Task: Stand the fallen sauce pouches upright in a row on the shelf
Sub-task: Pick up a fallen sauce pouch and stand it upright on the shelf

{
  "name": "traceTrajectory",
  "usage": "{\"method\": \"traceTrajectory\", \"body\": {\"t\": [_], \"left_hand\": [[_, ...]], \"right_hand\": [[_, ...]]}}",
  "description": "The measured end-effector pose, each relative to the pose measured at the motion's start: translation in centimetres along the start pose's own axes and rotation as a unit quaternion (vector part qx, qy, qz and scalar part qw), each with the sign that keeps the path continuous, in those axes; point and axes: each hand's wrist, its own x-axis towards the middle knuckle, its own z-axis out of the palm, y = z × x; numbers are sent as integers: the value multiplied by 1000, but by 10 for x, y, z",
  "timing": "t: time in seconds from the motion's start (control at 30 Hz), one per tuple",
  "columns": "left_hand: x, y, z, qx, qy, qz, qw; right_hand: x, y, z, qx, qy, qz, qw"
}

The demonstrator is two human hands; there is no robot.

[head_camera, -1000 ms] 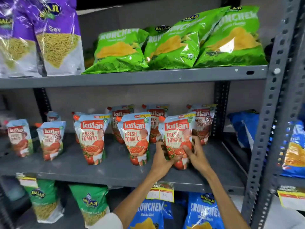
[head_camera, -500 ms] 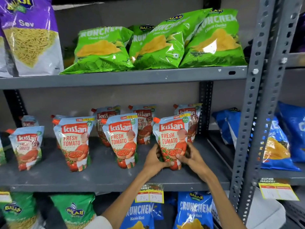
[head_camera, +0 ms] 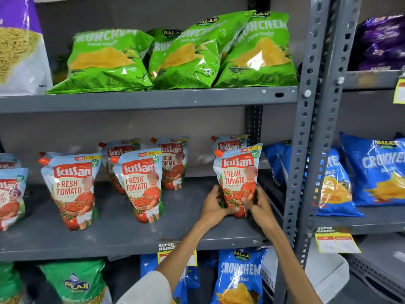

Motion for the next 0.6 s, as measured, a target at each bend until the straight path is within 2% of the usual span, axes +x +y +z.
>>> {"method": "traceTrajectory", "body": {"t": [0.07,0.13,0.23,0.3,0.37,0.6], "left_hand": [[-1,1,0,0,-8,-3,1000],[-4,2,0,-3,-11,-9,1000],[-17,2,-8,-24,11,-9,1000],[-28,3,-21,-21,50,-1,999],[-42,1,-43,-12,88,15,996],[-93,-1,-142,2,205,48,978]], "right_hand": [[-4,-4,3,-21,20,2,1000],[-14,-12,8,-66,83,-12,994],[-37,-29,23,-114,201,-91,969],[-48,-36,38,-100,226,-152,957],[-55,-41,61,-90,198,-183,959],[-60,-52,163,-40,31,-194,980]]}}
